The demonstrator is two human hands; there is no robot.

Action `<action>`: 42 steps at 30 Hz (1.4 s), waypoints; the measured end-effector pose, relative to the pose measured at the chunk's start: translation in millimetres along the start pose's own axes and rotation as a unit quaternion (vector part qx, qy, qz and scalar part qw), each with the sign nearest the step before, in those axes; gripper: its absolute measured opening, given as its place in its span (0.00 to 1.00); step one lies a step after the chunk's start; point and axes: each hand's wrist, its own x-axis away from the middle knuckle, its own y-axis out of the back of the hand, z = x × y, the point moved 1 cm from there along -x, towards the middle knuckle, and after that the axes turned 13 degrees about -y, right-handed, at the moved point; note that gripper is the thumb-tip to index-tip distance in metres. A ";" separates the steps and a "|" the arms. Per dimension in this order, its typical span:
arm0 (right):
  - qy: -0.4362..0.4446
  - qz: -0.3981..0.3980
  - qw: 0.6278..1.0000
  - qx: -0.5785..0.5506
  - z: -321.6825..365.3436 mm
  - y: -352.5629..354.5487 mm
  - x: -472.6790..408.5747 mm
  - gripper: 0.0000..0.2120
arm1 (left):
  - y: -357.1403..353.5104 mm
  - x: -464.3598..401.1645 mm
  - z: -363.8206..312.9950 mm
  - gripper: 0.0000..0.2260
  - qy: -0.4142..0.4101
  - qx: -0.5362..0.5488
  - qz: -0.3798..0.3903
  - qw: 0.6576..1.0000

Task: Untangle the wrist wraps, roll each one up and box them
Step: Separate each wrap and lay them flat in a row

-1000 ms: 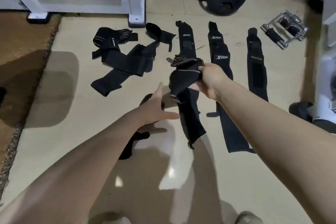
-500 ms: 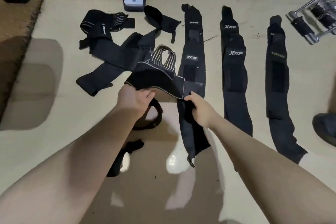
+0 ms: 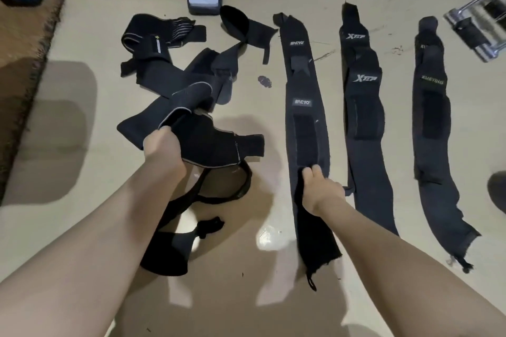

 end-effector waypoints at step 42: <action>0.226 -0.049 0.962 -0.145 206.1 197.2 -116.5 0.23 | -69.7 -191.0 -90.3 0.36 -0.387 -0.599 0.194 0.673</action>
